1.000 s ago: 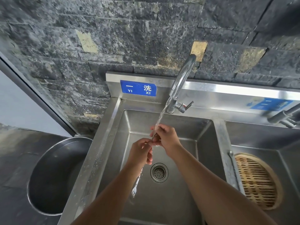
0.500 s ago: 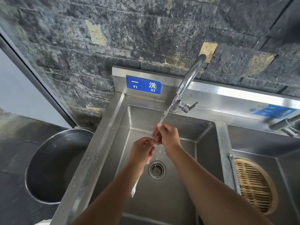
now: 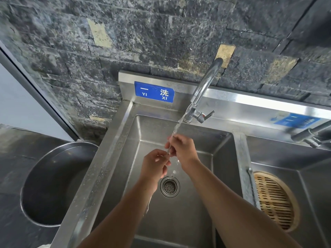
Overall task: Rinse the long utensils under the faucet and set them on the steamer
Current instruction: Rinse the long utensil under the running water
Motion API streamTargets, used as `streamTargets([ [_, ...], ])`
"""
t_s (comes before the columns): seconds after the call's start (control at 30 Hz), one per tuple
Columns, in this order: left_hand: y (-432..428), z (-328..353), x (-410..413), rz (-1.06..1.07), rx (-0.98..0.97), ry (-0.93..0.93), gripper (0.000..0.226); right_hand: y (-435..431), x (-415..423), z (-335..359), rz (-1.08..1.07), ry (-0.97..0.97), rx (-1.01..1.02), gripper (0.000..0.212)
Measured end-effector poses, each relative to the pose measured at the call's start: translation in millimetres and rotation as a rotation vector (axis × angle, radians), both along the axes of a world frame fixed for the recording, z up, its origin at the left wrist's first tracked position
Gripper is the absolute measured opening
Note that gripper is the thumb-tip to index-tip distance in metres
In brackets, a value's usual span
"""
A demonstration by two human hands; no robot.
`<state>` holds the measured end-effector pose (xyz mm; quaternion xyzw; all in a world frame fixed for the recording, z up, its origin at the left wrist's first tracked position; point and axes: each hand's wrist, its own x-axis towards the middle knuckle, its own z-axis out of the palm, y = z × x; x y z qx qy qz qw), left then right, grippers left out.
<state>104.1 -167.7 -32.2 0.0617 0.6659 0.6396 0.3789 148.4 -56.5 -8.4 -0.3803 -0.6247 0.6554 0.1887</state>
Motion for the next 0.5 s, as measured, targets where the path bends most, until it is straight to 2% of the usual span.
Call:
streamTargets([
  [0.17, 2.3, 3.5, 5.6, 0.005, 0.051, 0.000, 0.017, -0.2, -3.5, -1.8, -0.082, -0.035, 0.006, 0.037],
  [0.3, 2.1, 1.3, 0.6, 0.032, 0.031, 0.004, 0.014, 3.2, -1.7, -0.5, 0.068, 0.001, -0.013, 0.013],
  [0.37, 2.5, -0.8, -3.0, 0.041, 0.014, 0.004, 0.014, 4.6, -0.7, -0.1, 0.122, 0.016, -0.017, 0.010],
  [0.5, 3.9, -0.2, -3.5, -0.007, 0.050, -0.015, 0.016, 6.1, -7.1, 2.3, 0.000, -0.017, -0.027, 0.037],
])
